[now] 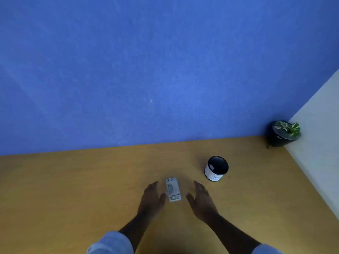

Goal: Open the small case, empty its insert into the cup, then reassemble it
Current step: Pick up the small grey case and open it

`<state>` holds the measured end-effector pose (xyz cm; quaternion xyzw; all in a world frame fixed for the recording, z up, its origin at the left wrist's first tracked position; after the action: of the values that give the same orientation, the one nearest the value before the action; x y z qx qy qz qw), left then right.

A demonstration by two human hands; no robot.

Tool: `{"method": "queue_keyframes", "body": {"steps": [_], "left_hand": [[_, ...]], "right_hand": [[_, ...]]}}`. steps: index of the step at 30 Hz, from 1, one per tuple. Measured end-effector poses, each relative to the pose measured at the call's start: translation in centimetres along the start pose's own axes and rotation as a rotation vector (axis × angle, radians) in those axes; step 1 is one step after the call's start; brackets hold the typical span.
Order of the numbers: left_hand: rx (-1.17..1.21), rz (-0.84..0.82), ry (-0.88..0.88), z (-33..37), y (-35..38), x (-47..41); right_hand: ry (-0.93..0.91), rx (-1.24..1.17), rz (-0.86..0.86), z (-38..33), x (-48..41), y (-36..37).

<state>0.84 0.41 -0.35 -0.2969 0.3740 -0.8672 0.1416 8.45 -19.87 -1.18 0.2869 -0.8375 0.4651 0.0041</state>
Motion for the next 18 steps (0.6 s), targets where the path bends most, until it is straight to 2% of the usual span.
{"method": "queue_keyframes", "body": {"steps": [3, 7, 12, 18], "left_hand": [[0.192, -0.006, -0.052, 1.6, 0.3, -1.1], [0.256, -0.016, -0.147, 4.1, 0.7, -2.2], [0.245, -0.053, -0.245, 6.3, 1.4, -3.6], [0.183, -0.077, -0.312, 6.7, 2.2, -4.2]], "right_hand": [[0.035, -0.041, -0.001, 0.8, -0.3, -0.1], [0.083, -0.071, -0.026, 1.5, -0.3, 0.0], [0.154, -0.180, -0.001, 2.2, -0.6, -0.1], [0.135, -0.220, 0.038, 2.4, -0.5, 0.0]]}}
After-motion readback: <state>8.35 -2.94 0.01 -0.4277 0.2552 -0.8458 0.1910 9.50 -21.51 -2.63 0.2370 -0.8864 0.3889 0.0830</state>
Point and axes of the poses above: each hand's wrist, its own x-axis away from the middle knuckle, its own y-axis out of the palm, z = x × y, the point moved 1 cm from there along -x, towards the middle knuckle, and after that the axes turned 6 degrees about -y, right-handed, at the moved point
